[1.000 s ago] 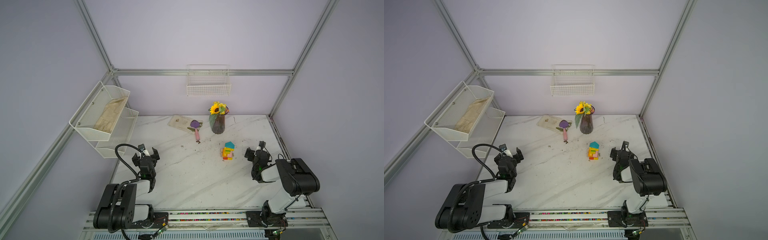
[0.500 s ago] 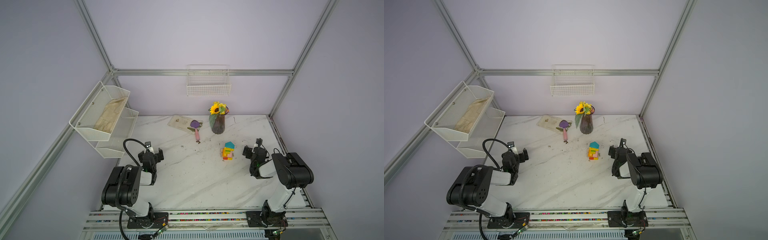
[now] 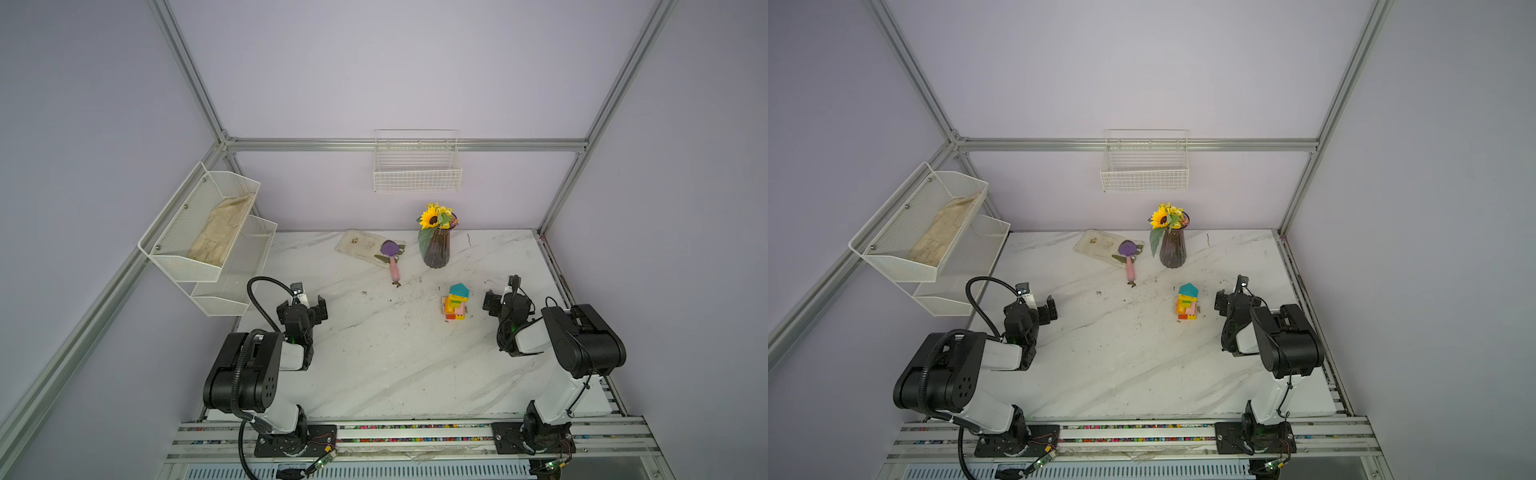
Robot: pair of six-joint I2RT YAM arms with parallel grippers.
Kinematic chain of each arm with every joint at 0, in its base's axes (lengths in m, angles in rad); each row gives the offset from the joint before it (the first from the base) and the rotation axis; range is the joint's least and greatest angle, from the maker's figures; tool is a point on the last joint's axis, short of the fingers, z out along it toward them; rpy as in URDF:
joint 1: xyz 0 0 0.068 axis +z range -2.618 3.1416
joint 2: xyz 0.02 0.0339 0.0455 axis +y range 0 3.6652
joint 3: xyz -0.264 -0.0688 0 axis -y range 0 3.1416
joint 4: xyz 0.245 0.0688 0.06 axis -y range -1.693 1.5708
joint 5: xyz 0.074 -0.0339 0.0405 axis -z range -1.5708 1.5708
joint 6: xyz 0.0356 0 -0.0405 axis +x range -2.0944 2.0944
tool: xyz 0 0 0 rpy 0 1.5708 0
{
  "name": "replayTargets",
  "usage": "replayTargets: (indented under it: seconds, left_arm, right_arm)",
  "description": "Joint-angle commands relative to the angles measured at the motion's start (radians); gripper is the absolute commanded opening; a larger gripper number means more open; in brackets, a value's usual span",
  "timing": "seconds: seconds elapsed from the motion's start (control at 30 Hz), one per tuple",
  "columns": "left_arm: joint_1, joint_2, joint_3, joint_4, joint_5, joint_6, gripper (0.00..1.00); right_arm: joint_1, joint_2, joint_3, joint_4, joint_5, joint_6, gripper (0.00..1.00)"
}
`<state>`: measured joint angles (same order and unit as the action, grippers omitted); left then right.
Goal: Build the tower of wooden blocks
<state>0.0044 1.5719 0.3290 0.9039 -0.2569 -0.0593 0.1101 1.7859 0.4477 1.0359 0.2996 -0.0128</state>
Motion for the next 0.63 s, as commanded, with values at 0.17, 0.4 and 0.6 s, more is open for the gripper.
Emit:
replayTargets:
  seconds: [0.17,0.4,0.6]
  left_arm:
    - [0.002,-0.005,0.041,0.056,0.014,0.022,1.0]
    - [0.002,-0.006,0.041,0.055,0.015,0.022,1.0]
    - [0.004,-0.006,0.041,0.054,0.014,0.022,1.0]
  right_arm:
    - [0.003,-0.003,0.005,0.002,0.021,-0.008,0.97]
    - [0.007,0.001,0.011,-0.008,0.022,-0.011,0.97]
    - [0.008,-0.003,0.003,0.003,0.026,-0.013,0.97]
